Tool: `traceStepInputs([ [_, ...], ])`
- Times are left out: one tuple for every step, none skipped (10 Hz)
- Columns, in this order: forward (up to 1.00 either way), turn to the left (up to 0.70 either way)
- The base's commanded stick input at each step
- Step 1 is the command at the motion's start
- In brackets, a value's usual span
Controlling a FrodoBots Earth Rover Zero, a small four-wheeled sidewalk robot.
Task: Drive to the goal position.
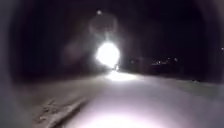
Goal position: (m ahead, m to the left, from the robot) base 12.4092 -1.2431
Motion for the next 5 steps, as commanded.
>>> traceStepInputs([
  [1.00,0.00],
  [1.00,0.00],
  [1.00,0.00],
  [1.00,0.00],
  [1.00,0.00],
])
